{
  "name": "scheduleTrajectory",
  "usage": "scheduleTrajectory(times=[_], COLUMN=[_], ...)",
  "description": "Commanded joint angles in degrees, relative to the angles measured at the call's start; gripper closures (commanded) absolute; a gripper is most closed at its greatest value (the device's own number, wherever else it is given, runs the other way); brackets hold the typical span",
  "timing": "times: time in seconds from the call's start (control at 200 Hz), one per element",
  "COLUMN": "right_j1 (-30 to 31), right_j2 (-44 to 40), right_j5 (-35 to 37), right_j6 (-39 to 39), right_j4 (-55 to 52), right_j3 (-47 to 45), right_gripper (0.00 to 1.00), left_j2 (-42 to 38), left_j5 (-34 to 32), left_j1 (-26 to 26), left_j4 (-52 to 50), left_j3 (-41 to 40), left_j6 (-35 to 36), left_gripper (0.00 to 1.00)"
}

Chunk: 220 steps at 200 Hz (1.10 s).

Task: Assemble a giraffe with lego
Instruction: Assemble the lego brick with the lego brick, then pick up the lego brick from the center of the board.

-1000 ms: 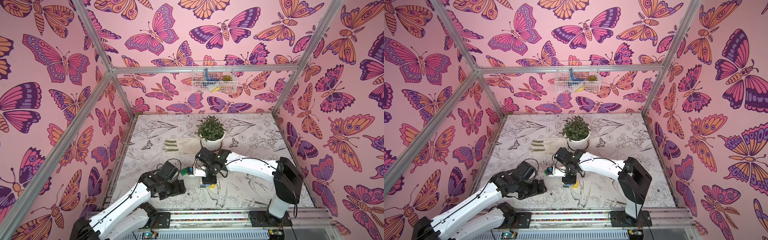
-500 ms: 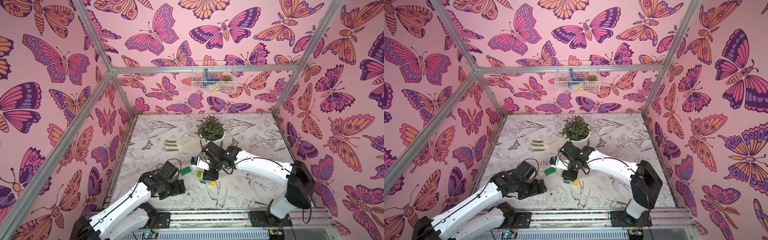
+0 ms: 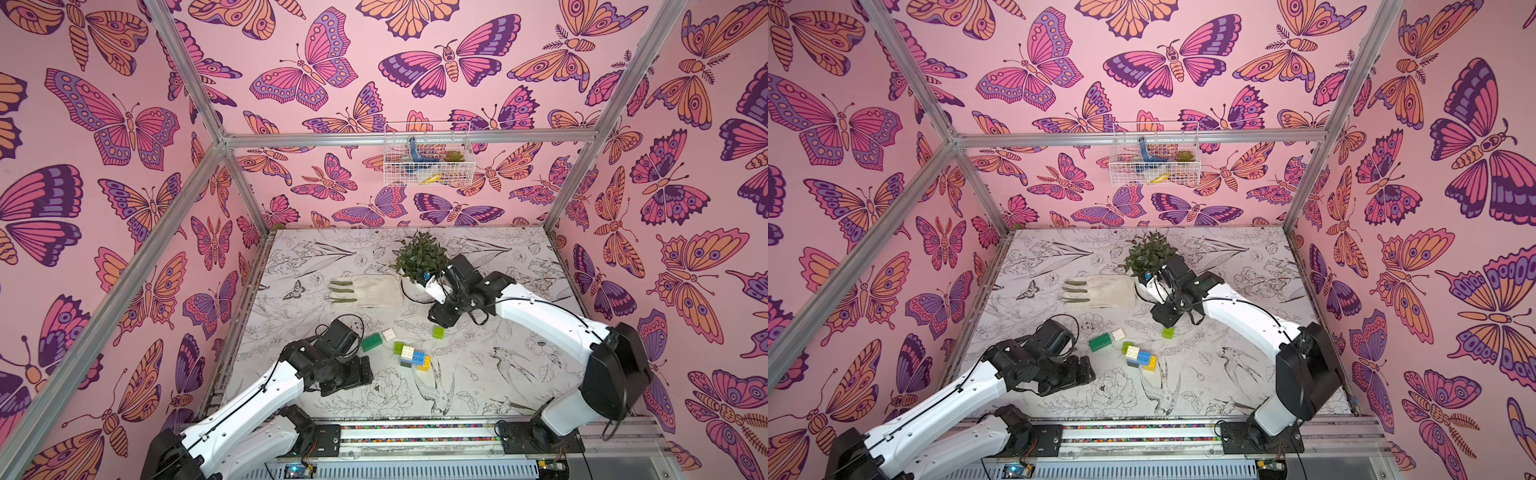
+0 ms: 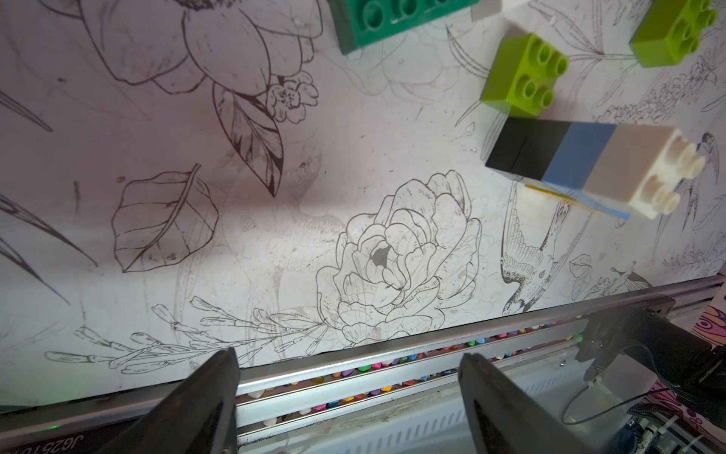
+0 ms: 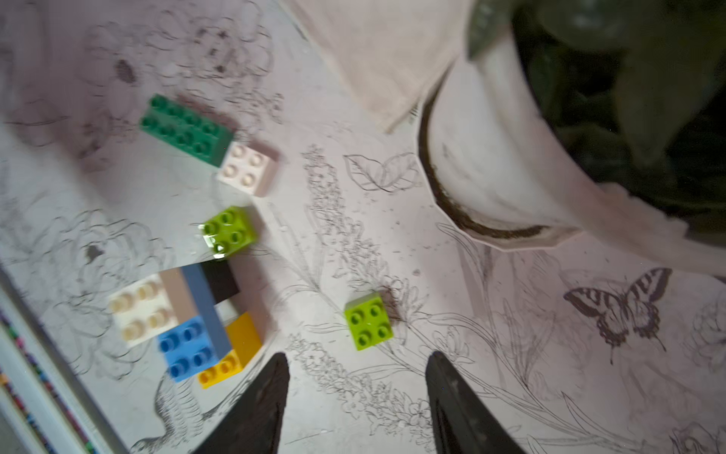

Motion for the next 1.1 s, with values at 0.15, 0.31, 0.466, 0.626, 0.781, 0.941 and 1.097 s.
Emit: scheduleTrajectory(times=[0.15, 0.31, 0.466, 0.626, 0.781, 0.941, 1.097], right_j1=[-0.5, -0.5, -0.4, -0.4, -0.3, -0.1, -0.1], right_j2=[10.2, 10.6, 10.1, 9.3, 8.9, 5.3, 2.2], right_j5=[4.3, 4.0, 1.4, -2.0, -2.2, -3.9, -6.5], right_j6=[0.9, -1.4, -2.9, -4.0, -4.7, -4.0, -4.5], right_j4=[1.6, 2.1, 3.3, 2.9, 2.3, 3.7, 5.9], right_j3=[1.2, -0.7, -3.6, -4.6, -4.8, -7.9, -11.3], right_gripper=[0.41, 0.42, 0.42, 0.42, 0.43, 0.42, 0.42], left_j2=[3.1, 3.4, 3.9, 5.1, 2.9, 4.0, 4.8], left_j5=[1.2, 1.6, 1.9, 2.5, -0.4, 1.3, 2.2], left_j1=[-0.1, -0.2, -0.1, -0.3, -2.4, -2.4, -2.8], left_j4=[3.0, 3.2, 3.3, 3.8, 4.6, 4.5, 5.8], left_j3=[2.9, 2.9, 2.2, 3.8, 8.4, 9.8, 8.2], left_j6=[0.4, 0.7, 1.2, 3.6, 10.5, 13.4, 12.4], left_gripper=[0.07, 0.07, 0.07, 0.06, 0.04, 0.04, 0.04])
